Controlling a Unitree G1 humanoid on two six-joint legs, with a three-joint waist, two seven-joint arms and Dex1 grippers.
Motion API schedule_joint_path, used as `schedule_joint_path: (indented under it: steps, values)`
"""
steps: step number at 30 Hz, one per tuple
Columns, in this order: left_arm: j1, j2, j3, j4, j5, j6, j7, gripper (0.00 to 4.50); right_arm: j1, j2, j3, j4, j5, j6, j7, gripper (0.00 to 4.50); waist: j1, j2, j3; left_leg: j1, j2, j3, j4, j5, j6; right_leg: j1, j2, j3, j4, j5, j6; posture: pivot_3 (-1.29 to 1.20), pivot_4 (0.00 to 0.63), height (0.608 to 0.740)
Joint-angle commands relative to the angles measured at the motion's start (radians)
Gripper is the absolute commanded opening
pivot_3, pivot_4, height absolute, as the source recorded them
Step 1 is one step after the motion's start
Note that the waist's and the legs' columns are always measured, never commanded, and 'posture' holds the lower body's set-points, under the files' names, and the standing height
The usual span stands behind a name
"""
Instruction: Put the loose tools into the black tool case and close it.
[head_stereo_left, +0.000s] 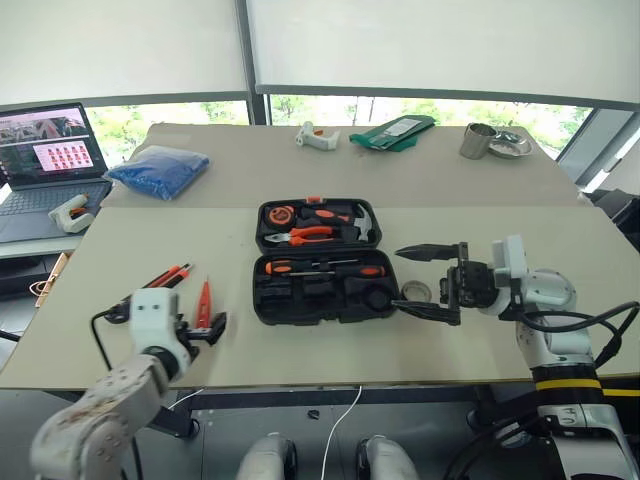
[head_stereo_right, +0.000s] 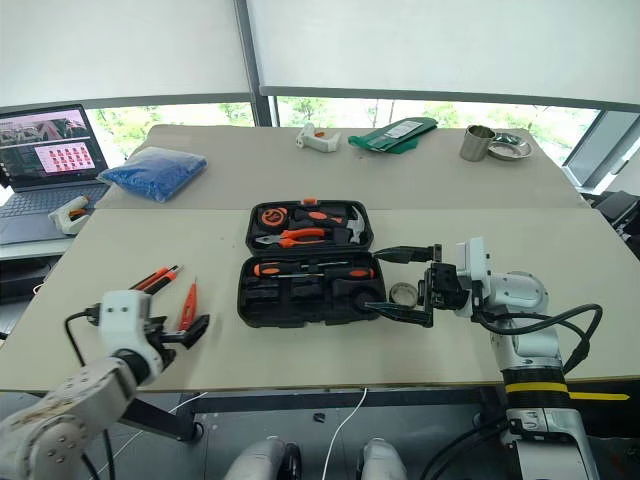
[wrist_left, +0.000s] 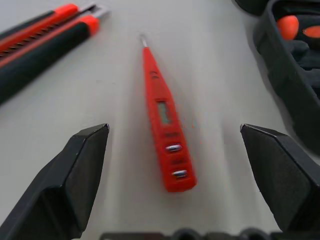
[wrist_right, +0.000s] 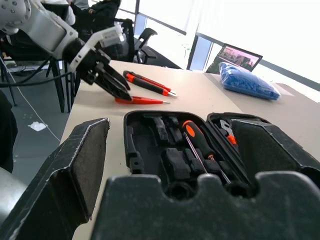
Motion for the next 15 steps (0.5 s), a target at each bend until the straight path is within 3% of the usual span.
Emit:
schedule_joint_path:
  steps: [1,12,13,15]
  values:
    - [-0.042,0.01,-0.09,0.037,0.15,-0.024,0.063,4.5,-0.015,-0.008,-0.008,-0.017,0.013,-0.003,0.009,4.49,0.001,0.0,0.0,0.0,0.0,0.0,0.0,0.0,0.0,0.0,0.0,0.0,0.0,0.0,0.0,0.0,0.15,0.74]
    - [-0.102,-0.152,-0.125,0.18,0.297,-0.092,0.083,4.5,-0.016,-0.009,-0.008,-0.013,0.012,-0.001,0.01,4.49,0.007,0.001,0.0,0.001,0.0,0.0,0.001,0.001,-0.001,0.001,0.0,0.0,0.001,0.0,-0.001,0.0,0.15,0.74]
    - [-0.104,-0.149,-0.13,0.19,0.309,-0.09,0.076,3.99,-0.015,-0.009,-0.007,-0.013,0.012,0.0,0.011,4.5,0.007,0.001,-0.001,0.001,0.0,0.0,0.001,0.001,-0.001,0.001,0.0,0.0,0.001,0.001,-0.001,0.0,0.15,0.74]
    - [-0.094,-0.127,-0.152,0.203,0.35,-0.091,0.065,3.48,-0.012,-0.01,-0.007,-0.015,0.012,0.0,0.01,4.5,0.007,0.002,-0.001,0.002,0.0,0.0,0.001,0.001,0.0,0.001,0.0,0.0,0.001,0.001,-0.001,0.0,0.15,0.74]
